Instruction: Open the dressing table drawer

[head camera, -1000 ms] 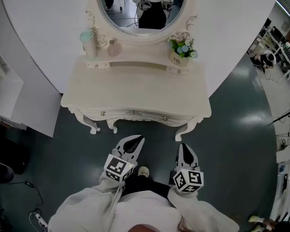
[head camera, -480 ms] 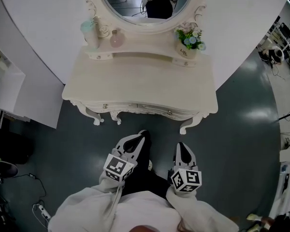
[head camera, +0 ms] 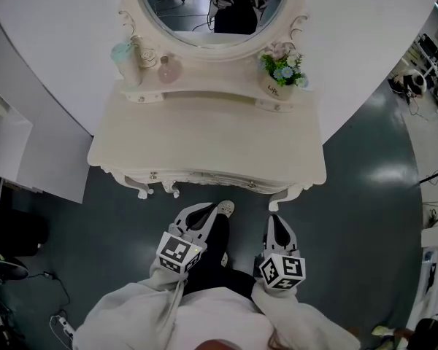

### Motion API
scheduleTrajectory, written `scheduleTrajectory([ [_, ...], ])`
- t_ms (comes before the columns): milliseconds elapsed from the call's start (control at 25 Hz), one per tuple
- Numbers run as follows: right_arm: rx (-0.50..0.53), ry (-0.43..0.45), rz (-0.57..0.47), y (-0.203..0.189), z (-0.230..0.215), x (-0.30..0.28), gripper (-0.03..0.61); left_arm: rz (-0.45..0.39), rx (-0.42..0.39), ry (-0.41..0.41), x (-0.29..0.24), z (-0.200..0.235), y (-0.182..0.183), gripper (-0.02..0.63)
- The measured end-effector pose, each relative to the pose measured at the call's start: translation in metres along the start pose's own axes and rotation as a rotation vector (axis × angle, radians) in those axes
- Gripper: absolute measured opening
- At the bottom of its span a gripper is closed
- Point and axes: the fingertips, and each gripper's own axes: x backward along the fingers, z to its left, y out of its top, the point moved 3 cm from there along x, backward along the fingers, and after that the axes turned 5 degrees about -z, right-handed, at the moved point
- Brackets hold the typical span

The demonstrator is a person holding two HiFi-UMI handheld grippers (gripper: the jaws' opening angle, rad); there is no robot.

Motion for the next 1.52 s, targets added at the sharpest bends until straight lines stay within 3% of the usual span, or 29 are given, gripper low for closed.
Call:
scheduleTrajectory([
  [520,-0.013,-0.026,-0.037,0.059,-0.026,-0.1,0.038,-0.017,-0.033,-0.039,-0.096,0.061,0.047,0.018],
  [1000,-0.025,-0.04,-0.022,0.074,-0.032,-0.175,0.038,-0.007,-0.021,-0.046,-0.153,0.12,0.058,0.018],
  [1520,-0.033,-0.096,-0.024,0.083,-0.051,-0.235,0.038,-0.003,-0.022,-0.123,-0.218,0.159,0.061,0.018],
])
